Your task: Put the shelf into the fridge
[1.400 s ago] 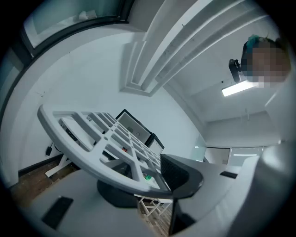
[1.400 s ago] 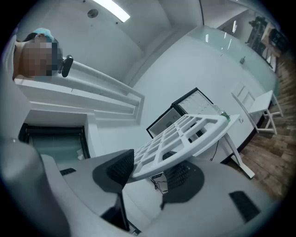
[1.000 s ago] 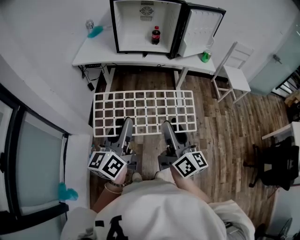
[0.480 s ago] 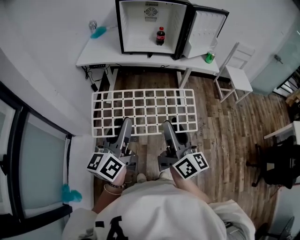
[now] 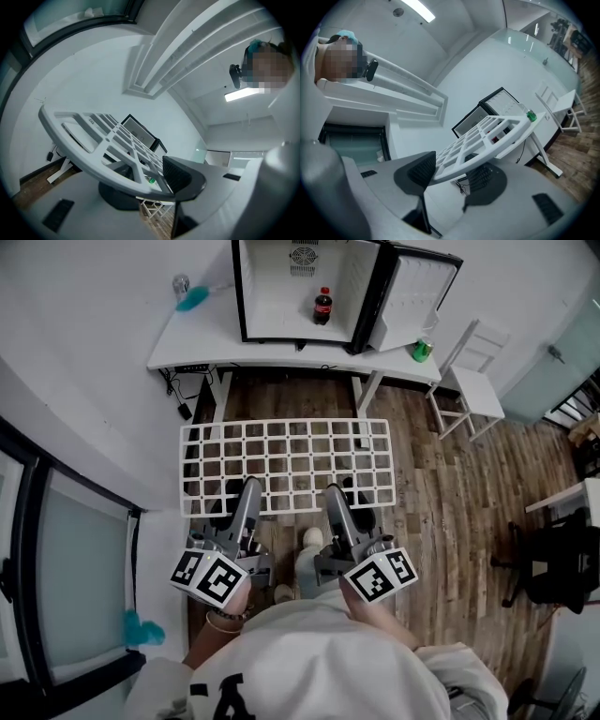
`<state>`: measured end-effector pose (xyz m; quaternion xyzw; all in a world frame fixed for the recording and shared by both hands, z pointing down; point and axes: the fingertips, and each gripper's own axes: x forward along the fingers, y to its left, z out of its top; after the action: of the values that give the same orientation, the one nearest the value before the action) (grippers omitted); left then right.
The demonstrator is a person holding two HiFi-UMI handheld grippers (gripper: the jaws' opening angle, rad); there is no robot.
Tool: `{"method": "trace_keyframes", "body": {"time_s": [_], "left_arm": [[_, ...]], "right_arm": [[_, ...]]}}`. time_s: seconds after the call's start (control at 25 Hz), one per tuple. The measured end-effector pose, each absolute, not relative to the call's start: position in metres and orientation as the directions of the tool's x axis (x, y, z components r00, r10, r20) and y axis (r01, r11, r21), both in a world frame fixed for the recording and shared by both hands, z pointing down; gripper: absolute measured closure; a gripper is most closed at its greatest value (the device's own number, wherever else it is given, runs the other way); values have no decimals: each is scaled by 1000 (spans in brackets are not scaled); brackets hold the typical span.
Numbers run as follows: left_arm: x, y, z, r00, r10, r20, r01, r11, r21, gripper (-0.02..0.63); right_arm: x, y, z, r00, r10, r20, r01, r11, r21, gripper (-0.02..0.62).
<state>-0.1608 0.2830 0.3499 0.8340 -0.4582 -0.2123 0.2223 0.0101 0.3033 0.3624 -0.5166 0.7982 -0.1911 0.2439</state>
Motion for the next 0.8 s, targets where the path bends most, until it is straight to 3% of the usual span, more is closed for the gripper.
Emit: {"method": "trace_keyframes", "body": {"time_s": [0.8], "left_arm": [[-112, 93, 336, 453, -875, -170, -697, -467, 544, 474]], "right_arm": [[59, 105, 352, -381, -899, -215, -703, 433, -565, 398]]}}
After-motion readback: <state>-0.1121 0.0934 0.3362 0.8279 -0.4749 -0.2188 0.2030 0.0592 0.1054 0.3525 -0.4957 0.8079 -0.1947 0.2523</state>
